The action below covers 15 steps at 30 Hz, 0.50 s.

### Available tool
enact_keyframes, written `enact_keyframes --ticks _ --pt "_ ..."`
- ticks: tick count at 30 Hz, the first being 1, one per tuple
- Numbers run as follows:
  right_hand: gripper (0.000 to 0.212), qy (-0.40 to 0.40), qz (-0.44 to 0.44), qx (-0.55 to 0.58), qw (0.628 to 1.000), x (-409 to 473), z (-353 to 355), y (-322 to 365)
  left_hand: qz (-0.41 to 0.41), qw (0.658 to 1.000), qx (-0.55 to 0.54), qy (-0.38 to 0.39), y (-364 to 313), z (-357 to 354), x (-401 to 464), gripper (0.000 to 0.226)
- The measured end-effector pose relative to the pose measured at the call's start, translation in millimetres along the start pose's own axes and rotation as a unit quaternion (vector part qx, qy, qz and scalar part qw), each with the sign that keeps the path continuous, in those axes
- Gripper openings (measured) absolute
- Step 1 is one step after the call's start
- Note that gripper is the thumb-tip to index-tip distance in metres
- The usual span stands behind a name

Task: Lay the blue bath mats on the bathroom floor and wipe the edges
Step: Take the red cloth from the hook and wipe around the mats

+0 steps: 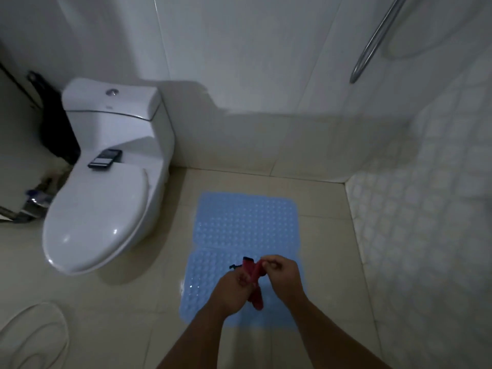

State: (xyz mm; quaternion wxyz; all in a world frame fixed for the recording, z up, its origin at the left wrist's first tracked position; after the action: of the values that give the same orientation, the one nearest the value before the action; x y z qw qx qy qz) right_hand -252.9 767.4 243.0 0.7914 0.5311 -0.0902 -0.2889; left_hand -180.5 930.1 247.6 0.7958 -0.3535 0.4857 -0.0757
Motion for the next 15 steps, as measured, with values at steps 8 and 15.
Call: enact_keyframes --ticks 8,15 --pt "0.022 -0.013 -0.076 0.137 0.988 -17 47 151 -0.052 0.985 0.115 -0.117 -87 81 -70 0.009" --pt "0.028 0.173 -0.004 0.127 0.977 33 92 243 -0.170 0.979 0.054 -0.095 -161 105 -94 0.042"
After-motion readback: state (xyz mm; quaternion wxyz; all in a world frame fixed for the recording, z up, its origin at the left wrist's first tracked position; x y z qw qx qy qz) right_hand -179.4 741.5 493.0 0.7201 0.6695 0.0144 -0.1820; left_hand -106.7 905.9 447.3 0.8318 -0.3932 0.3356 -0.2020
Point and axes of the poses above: each hand's wrist, its own x-axis towards the middle knuckle, its own z-axis out of the back of the hand, y = z × x, the point moved 2 cm from there along x, towards the middle knuckle, and after that the axes turned 10 degrees about z, right-handed, at the moved point
